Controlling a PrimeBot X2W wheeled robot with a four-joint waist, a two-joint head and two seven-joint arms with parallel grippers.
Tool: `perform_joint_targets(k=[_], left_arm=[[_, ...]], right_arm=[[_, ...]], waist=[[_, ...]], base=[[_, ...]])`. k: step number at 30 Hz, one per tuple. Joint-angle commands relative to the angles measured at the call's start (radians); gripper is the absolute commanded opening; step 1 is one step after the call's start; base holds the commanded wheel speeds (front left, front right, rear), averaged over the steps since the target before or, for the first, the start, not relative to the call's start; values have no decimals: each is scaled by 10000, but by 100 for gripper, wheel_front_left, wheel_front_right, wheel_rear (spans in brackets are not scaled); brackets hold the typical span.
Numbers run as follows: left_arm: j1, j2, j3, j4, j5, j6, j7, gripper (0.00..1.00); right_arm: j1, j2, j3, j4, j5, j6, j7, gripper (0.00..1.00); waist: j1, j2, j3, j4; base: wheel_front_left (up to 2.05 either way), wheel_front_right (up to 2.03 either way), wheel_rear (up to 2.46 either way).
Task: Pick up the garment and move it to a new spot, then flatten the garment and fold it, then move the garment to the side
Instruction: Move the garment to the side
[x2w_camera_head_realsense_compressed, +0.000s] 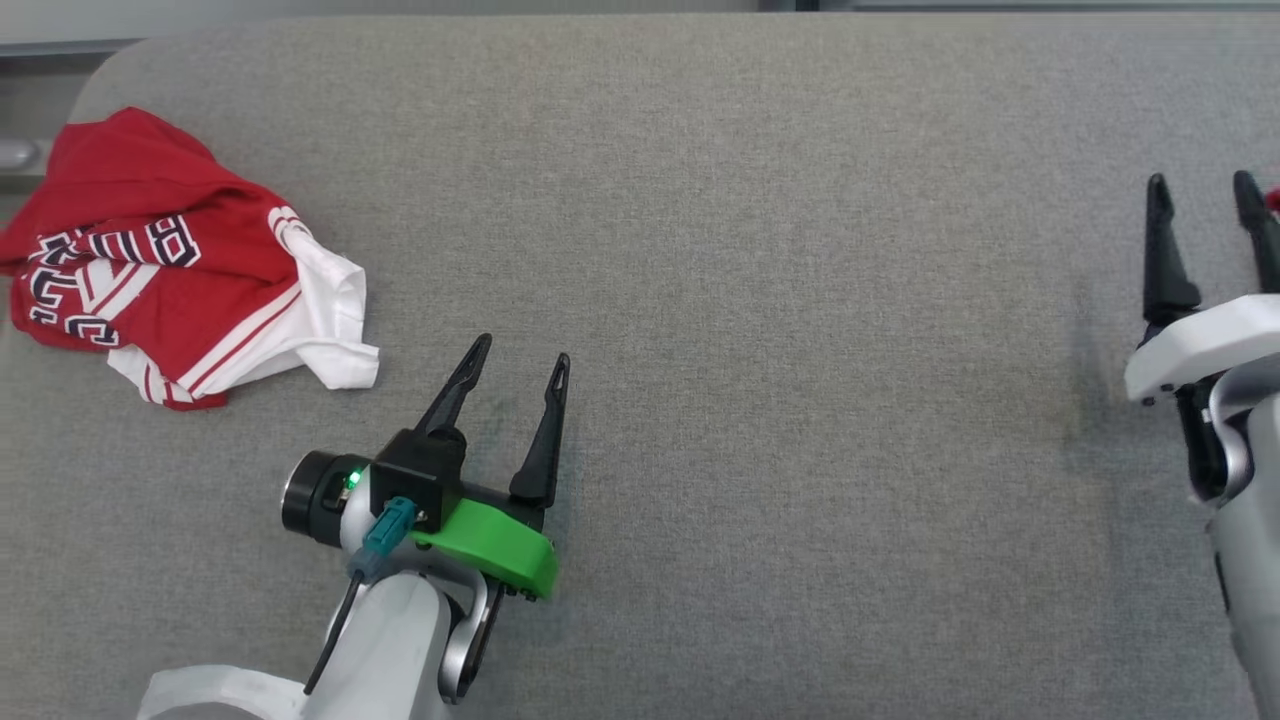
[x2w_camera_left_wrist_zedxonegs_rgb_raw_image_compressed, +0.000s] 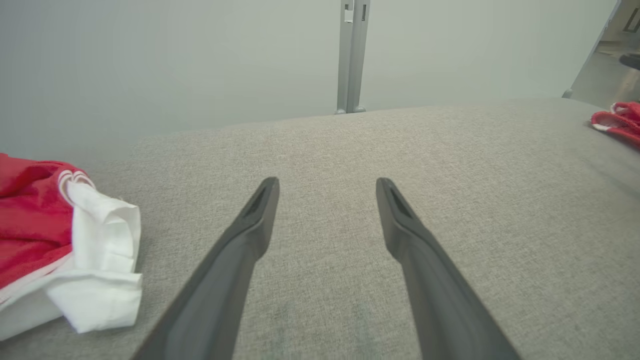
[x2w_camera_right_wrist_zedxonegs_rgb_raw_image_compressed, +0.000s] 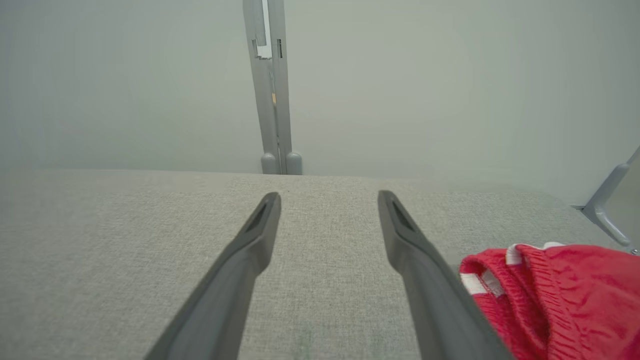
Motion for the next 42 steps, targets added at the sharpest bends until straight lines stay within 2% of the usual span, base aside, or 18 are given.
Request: perform_joint_targets(k=[1,9,19,32,42], left_arm=[[174,33,158,79,103,65,13,100],[678,57,1095,525,376,-37,13,100],[1417,66,2133,954,557,-18,13,100],[2045,61,3260,1135,660,57,13,100],[2343,40,3544,1089,839,-37,13,100]], right_arm=[[390,170,123,-234,-59,-11,-42,100],[1674,1113,594,-863,31,-12,-42,100],[2872,1851,955,-1070,-125,-11,-43,100],[3680,2294,822,-1379,-276,-11,-43,100],[3907,2425,786,-1502,-333,-11,-43,100]], waist=[[0,0,-500,297],[0,0,-1322,70],[0,0,-2263,-531],[0,0,-2869,-805],[0,0,-2965,-800]], base=[[0,0,0],[0,0,0],[0,0,0],[0,0,0],[0,0,0]])
